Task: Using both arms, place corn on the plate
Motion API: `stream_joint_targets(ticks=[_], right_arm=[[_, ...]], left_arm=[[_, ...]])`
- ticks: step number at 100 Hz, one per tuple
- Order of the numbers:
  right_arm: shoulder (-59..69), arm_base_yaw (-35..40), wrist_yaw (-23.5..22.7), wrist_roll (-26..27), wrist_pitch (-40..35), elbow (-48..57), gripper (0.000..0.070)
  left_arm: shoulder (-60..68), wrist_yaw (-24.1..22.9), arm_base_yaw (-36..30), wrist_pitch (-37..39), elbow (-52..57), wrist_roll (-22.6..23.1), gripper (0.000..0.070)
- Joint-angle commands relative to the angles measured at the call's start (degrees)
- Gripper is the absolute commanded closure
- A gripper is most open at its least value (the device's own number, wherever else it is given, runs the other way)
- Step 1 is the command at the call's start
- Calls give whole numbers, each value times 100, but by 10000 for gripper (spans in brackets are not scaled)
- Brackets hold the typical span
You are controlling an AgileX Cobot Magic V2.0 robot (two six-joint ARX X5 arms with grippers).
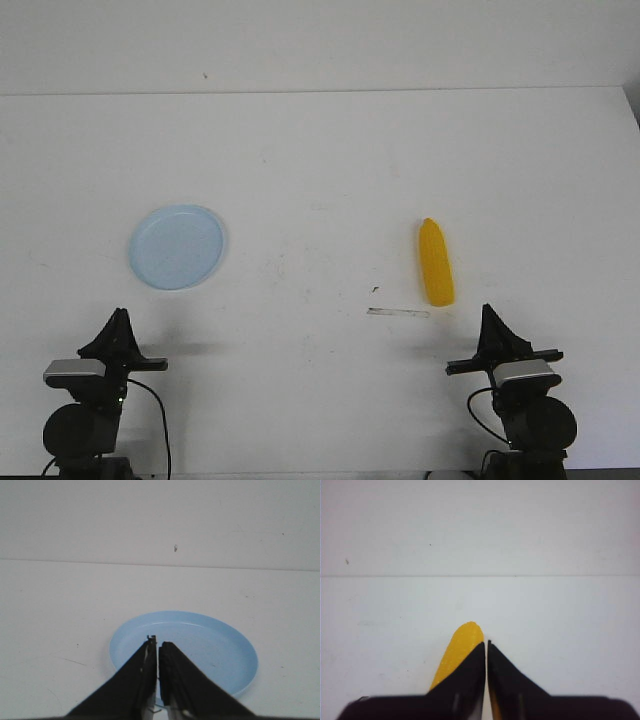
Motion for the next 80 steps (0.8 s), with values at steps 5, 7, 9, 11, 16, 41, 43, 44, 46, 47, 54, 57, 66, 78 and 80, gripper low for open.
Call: stream_joint_targets(ticks=[5,7,9,11,16,41,43,44,46,47,54,57,66,78,80], right_arm=[[7,0,0,-28,68,-9,693],[7,0,0,-28,68,-9,693],[7,0,0,-28,68,-9,693],[7,0,0,-28,68,-9,693],[7,0,0,-28,68,-9,693],[7,0,0,-28,68,-9,693],[7,0,0,-28,68,-9,693],[7,0,0,-28,68,-9,693],[7,0,0,-28,68,-9,693],[7,0,0,-28,68,-9,693],[7,0,0,-31,68,-9,693],[7,0,0,-28,68,-9,693],[7,0,0,-28,68,-9,693],[7,0,0,-28,68,-9,693],[7,0,0,-28,68,-9,693]], left_arm=[[-11,7,11,77,-118,-50,699],[-11,7,11,77,-118,-109,699],[-11,7,11,74,-118,-170,699],[-11,7,11,74,-118,-210,699],[-11,4,11,74,-118,-352,699],[-11,4,11,90,72,-455,699],[-11,4,11,87,103,-455,699],[-11,4,11,87,120,-455,699],[-9,4,11,87,155,-455,699],[-9,4,11,87,173,-455,699],[0,4,11,72,319,-452,699],[7,4,11,70,378,-452,699],[61,4,11,66,629,-448,699],[245,4,11,50,977,-446,699],[282,4,11,46,1023,-446,699]])
